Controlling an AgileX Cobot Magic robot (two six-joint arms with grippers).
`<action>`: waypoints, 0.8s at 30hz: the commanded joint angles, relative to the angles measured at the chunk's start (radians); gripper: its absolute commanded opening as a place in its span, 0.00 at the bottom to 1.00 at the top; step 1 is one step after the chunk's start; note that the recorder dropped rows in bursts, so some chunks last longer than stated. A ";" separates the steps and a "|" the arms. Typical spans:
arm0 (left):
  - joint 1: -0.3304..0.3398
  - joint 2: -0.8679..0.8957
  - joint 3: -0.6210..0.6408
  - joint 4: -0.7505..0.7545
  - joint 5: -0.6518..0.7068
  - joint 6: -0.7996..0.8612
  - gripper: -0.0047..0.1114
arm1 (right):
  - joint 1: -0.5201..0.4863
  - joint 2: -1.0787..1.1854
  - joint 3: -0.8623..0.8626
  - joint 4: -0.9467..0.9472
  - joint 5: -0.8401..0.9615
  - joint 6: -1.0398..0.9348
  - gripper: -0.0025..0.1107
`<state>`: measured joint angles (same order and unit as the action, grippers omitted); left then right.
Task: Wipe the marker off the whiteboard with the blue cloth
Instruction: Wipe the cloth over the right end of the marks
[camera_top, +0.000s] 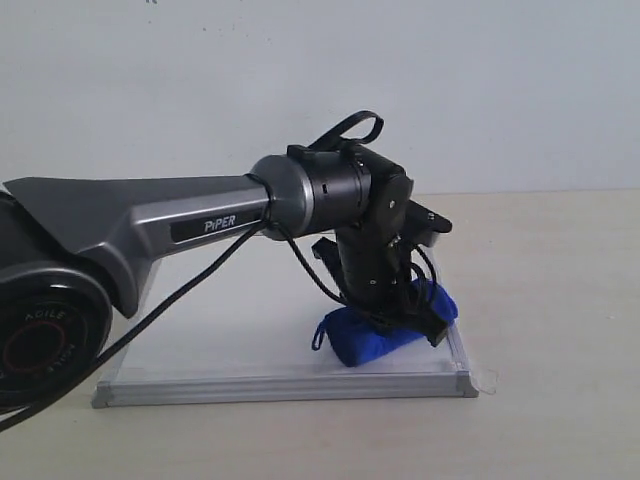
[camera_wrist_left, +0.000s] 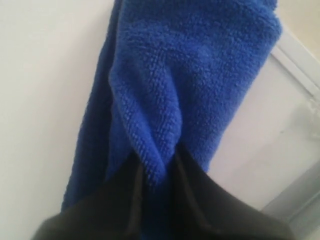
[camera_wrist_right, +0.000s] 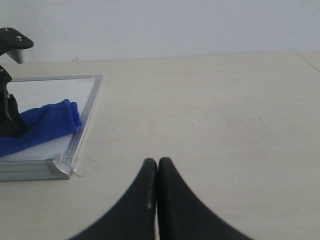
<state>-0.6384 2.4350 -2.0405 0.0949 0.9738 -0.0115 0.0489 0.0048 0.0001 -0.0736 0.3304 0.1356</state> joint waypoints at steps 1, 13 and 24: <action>0.031 0.019 0.003 0.029 0.014 -0.069 0.07 | -0.008 -0.005 0.000 -0.008 -0.008 0.000 0.02; 0.139 -0.023 0.003 -0.050 0.012 -0.284 0.07 | -0.008 -0.005 0.000 -0.008 -0.008 0.000 0.02; 0.028 -0.004 0.005 -0.122 -0.080 -0.250 0.07 | -0.008 -0.005 0.000 -0.008 -0.008 0.000 0.02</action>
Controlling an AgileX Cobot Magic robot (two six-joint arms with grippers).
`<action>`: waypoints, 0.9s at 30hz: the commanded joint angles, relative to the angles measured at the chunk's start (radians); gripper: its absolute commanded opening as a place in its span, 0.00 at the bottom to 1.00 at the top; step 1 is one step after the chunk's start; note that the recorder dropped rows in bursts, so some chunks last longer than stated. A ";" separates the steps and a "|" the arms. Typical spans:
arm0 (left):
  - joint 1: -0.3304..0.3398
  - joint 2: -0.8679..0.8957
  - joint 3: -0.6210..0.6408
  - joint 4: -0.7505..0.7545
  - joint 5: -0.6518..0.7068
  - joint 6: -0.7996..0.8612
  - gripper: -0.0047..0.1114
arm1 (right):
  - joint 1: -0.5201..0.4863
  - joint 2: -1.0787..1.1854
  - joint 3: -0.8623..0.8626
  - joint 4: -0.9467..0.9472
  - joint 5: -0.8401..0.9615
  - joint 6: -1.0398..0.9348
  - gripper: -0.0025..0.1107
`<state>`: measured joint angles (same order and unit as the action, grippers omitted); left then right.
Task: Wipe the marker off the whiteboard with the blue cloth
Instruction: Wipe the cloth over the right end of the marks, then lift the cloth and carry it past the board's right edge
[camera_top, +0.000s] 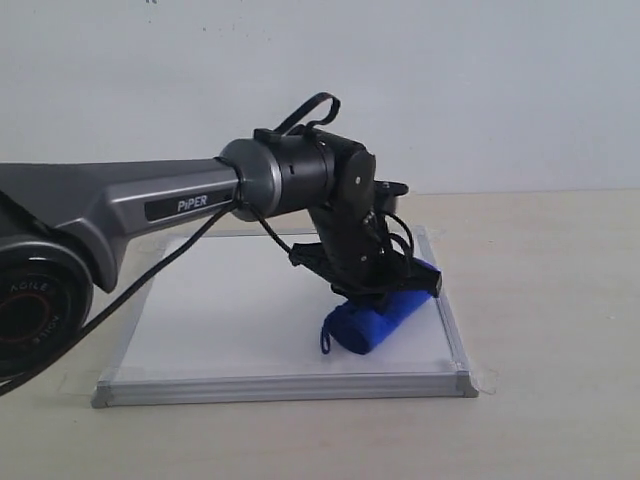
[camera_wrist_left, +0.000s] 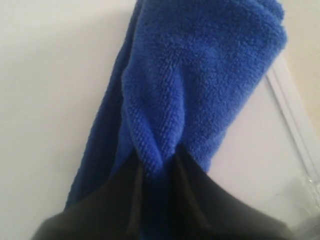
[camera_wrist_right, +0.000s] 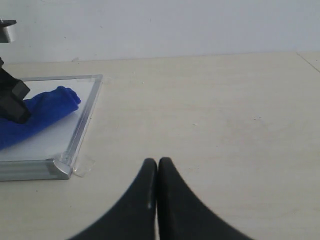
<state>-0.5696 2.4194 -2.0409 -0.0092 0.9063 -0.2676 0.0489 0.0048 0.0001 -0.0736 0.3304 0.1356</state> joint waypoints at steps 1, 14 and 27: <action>-0.050 0.011 0.005 -0.017 -0.019 0.020 0.07 | -0.008 -0.005 0.000 -0.008 -0.008 0.000 0.02; 0.013 0.011 0.005 0.226 0.093 -0.038 0.07 | -0.008 -0.005 0.000 -0.008 -0.008 0.000 0.02; 0.009 0.002 0.005 -0.216 -0.191 -0.028 0.07 | -0.008 -0.005 0.000 -0.008 -0.006 0.000 0.02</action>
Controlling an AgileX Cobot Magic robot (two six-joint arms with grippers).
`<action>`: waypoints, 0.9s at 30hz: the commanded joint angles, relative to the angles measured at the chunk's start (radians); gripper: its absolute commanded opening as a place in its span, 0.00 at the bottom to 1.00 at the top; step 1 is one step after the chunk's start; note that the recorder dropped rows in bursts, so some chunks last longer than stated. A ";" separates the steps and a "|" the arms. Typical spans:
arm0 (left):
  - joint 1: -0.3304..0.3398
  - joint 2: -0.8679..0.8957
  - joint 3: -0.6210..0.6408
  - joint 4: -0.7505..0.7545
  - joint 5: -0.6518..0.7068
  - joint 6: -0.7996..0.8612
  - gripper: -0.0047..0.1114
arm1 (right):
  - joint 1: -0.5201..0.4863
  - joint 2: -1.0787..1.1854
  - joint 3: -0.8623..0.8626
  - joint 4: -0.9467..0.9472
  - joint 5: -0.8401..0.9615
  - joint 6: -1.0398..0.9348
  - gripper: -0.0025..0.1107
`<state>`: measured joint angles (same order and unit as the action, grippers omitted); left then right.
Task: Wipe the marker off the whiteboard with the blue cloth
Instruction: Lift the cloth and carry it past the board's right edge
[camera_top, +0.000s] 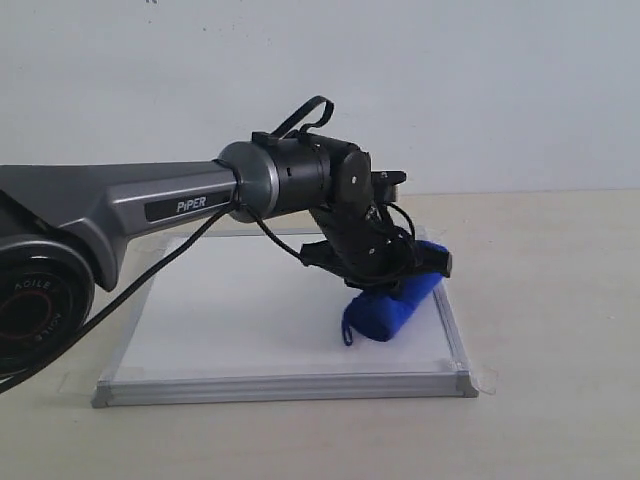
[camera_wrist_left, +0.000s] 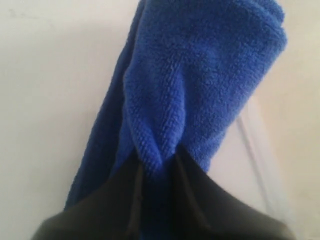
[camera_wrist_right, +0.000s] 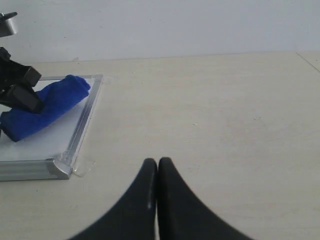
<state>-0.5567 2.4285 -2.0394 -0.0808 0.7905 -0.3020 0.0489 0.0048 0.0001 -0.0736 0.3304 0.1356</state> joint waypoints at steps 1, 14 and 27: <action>-0.004 -0.007 0.004 -0.192 -0.094 0.006 0.07 | -0.008 -0.005 0.000 -0.008 -0.006 0.000 0.02; -0.020 0.003 0.006 -0.546 -0.296 0.002 0.07 | -0.008 -0.005 0.000 -0.008 -0.006 0.000 0.02; -0.092 0.081 0.006 -0.642 -0.497 -0.202 0.07 | -0.008 -0.005 0.000 -0.008 -0.006 0.000 0.02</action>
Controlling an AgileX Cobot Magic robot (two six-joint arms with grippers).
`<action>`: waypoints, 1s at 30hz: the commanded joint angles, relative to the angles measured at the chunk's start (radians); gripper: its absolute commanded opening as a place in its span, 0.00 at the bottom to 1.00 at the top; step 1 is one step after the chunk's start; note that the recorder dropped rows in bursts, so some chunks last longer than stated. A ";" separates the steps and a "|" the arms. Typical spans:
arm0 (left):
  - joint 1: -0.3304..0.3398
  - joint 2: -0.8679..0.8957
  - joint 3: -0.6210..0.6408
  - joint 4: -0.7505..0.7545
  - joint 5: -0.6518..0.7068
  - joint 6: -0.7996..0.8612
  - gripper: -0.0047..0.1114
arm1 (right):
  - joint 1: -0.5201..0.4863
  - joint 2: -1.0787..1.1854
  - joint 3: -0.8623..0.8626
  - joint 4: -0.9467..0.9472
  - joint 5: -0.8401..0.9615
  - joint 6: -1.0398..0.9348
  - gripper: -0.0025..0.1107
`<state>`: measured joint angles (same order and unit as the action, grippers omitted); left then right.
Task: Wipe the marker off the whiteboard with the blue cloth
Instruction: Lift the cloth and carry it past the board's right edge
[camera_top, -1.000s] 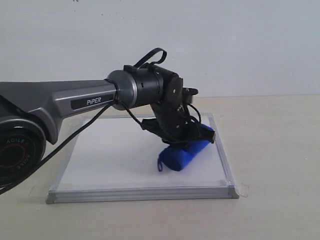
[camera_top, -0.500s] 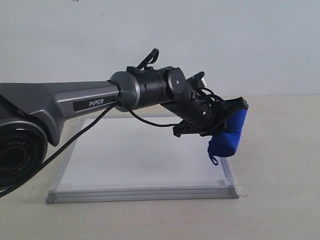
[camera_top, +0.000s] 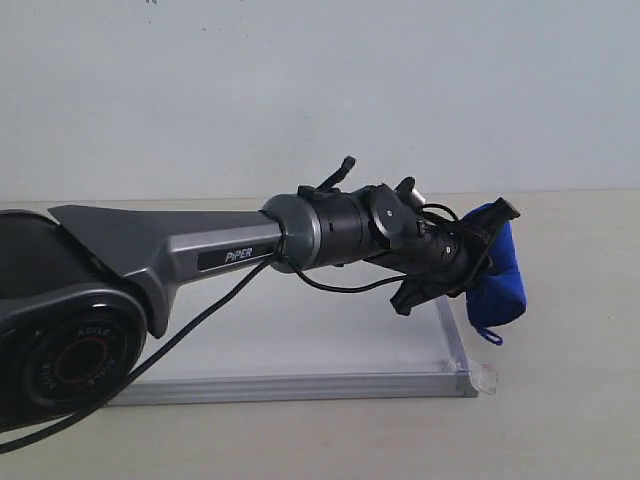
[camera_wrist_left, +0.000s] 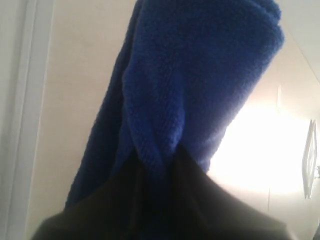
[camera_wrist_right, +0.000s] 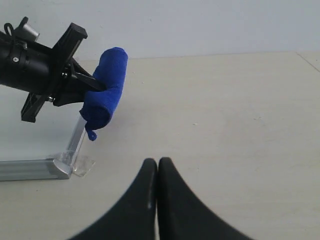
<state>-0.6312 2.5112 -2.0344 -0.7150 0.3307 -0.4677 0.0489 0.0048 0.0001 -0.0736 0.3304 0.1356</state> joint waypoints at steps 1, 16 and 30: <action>-0.018 -0.002 0.001 -0.007 -0.037 -0.046 0.07 | -0.008 -0.005 0.000 -0.008 -0.006 0.000 0.02; -0.018 -0.010 0.070 0.061 -0.035 -0.175 0.07 | -0.008 -0.005 0.000 -0.008 -0.006 0.000 0.02; -0.007 -0.042 0.070 0.163 0.000 -0.262 0.07 | -0.008 -0.005 0.000 -0.008 -0.006 0.000 0.02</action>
<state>-0.6396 2.4736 -1.9688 -0.5779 0.3362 -0.6853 0.0489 0.0048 0.0001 -0.0736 0.3304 0.1356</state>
